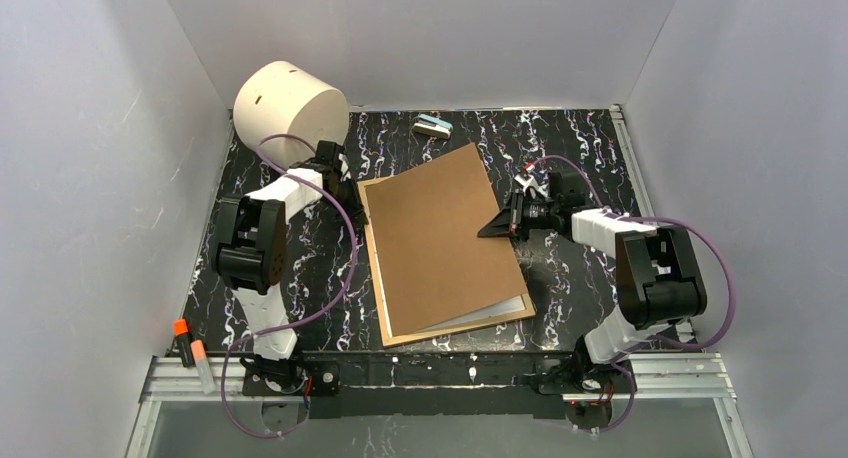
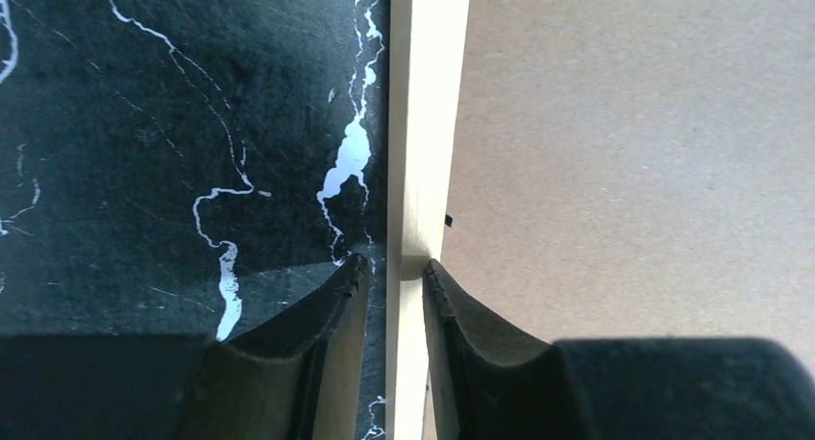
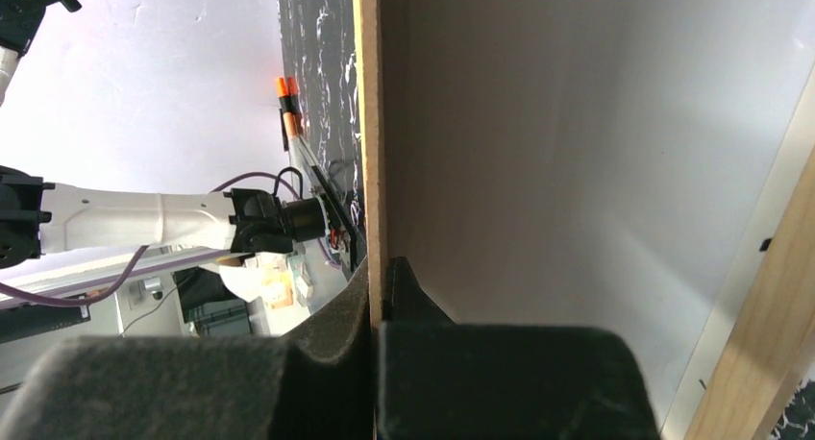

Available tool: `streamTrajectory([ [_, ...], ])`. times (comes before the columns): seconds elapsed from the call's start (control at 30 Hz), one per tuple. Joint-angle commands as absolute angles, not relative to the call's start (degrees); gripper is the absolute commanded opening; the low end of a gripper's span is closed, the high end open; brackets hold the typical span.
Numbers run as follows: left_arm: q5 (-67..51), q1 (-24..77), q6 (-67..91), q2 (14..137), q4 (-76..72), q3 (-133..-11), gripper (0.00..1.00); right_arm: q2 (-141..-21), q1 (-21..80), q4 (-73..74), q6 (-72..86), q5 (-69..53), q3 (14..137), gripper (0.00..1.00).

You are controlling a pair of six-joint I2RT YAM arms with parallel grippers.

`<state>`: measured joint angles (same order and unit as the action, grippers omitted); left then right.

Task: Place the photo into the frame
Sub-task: Place the photo frame item in the photo frame.

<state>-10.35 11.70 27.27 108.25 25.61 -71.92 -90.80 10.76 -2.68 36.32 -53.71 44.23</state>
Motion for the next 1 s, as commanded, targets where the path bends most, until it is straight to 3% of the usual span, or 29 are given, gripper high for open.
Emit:
streamTrajectory([
  [0.0, -12.06, 11.43, 28.64, 107.43, 24.99, -69.29, 0.24, -93.44, 12.78, -0.84, 34.19, -55.46, 46.32, 0.06],
  [0.2, -11.28, 11.43, 28.48, 107.66, 25.02, -68.74, 0.19, -95.67, 13.43, -0.13, 33.90, -55.80, 47.30, 0.08],
  [0.4, -9.10, 11.41, 27.84, 107.58, 25.81, -68.52, 0.18, -94.59, 13.42, 6.39, 30.95, -49.75, 49.67, 0.36],
  [0.53, -8.28, 11.43, 27.28, 107.67, 26.09, -68.50, 0.18, -94.55, 13.45, 8.76, 28.53, -46.49, 51.48, 0.50],
  [0.87, -8.54, 10.90, 26.59, 107.78, 26.46, -68.06, 0.19, -91.46, 13.45, 14.63, 25.49, -34.24, 52.39, 0.67],
  [0.97, -8.98, 10.88, 26.48, 107.82, 26.33, -67.94, 0.19, -90.82, 13.46, 15.54, 25.55, -33.08, 51.85, 0.68],
])
